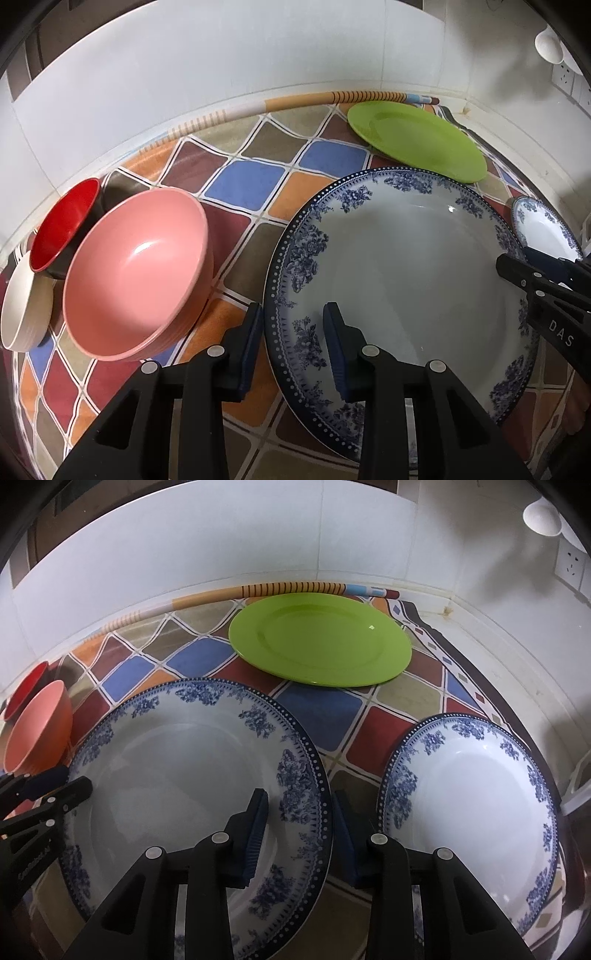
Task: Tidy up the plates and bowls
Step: 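Close both grippers on the large plate's rim and lift it, then carry the large plate with both grippers toward the white bowl by the sink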
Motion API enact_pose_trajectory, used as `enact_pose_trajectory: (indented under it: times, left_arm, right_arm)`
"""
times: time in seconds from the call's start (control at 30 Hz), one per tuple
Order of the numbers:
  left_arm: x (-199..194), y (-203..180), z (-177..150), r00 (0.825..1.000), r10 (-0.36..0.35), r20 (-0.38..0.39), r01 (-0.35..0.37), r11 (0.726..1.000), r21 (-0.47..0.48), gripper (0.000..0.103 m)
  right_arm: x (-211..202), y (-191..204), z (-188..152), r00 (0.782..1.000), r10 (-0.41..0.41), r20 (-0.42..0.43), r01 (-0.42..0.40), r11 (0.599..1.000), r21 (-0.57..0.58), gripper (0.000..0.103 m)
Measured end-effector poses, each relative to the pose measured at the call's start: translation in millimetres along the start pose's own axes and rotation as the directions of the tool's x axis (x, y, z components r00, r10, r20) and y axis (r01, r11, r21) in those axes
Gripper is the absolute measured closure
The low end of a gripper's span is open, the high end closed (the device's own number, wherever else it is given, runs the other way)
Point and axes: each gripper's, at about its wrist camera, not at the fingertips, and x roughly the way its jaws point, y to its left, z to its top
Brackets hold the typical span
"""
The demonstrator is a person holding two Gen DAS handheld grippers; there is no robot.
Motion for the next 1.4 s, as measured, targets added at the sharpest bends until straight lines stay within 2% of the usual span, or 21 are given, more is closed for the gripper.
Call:
enact_pose_trajectory:
  times: [0.33,0.77,1.07,1.4]
  left_arm:
    - [-33,7,-3,0.999,0.01,0.051,-0.009,1.0,-0.023,0.069]
    - [-93,40,-24,0.989,0.046,0.14,-0.031,0.994,-0.104,0.069]
    - [-135,79,-54,0.977,0.114,0.181,-0.083,0.982,-0.172,0.069]
    - [-168,131,-94,0.965,0.18,0.189,-0.131,0.96,-0.246,0.069]
  right_arm:
    - [-25,0,-1,1.0,0.008,-0.005,-0.008,0.999,0.033,0.067]
    - [-79,23,0,0.998,0.031,0.054,-0.031,0.999,0.008,0.067]
    - [-110,63,-8,0.993,0.078,0.092,-0.075,0.997,-0.036,0.067]
    - [-138,120,-23,0.983,0.142,0.113,-0.13,0.986,-0.106,0.067]
